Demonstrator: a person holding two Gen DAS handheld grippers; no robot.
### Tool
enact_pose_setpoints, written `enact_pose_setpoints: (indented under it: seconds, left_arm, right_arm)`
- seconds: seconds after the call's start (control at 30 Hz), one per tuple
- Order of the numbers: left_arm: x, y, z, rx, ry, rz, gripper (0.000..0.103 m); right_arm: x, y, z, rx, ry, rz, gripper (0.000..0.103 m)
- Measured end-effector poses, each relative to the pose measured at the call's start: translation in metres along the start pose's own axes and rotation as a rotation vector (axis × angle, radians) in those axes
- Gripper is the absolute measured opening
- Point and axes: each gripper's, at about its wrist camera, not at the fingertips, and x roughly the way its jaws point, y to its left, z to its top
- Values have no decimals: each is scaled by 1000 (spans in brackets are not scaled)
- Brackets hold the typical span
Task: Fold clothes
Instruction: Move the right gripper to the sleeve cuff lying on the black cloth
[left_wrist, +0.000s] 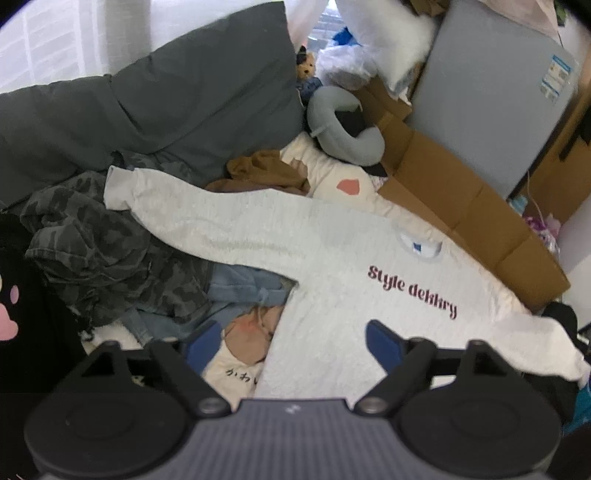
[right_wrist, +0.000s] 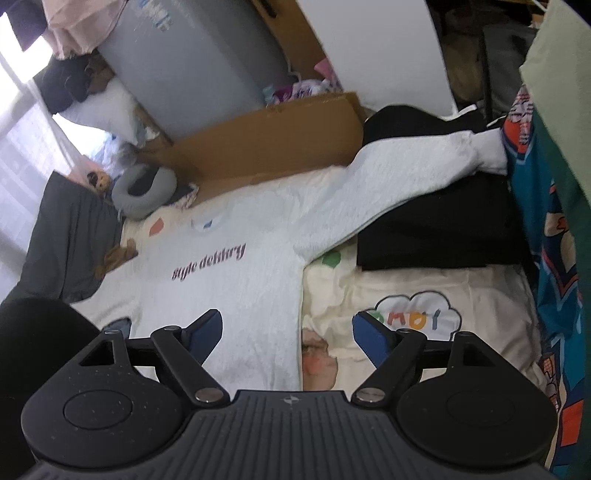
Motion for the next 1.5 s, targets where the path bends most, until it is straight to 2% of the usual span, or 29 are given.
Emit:
enact_pose_setpoints:
  seconds: [0.13, 0.33, 0.53, 0.73, 1.2, 1.4, 1.5]
  left_arm:
    - [-4, -7, 9, -10, -7, 16, 90]
    - [-12, -34, 27, 16, -33, -12, 92]
    - [0, -72, 42, 60, -38, -56, 93]
    - [31, -106, 46, 107, -19, -74, 93]
    - [111, -152, 45, 135, 71, -110, 93]
    - [145, -170, 47, 149, 88, -137, 93]
    - [161, -178, 53, 153, 68, -136, 93]
  right_arm:
    - [-4, -1, 3, 29, -39, 6, 83]
    - [-6, 2, 3, 33, -70, -10, 83]
    - [1, 0, 3, 23, -90, -36, 83]
    - [10, -10, 4, 22, -92, -97, 83]
    - [26, -51, 14, 86, -134, -202, 83]
    - [48, -64, 27, 118, -160, -222, 83]
    - [62, -74, 36, 133, -189, -248, 83]
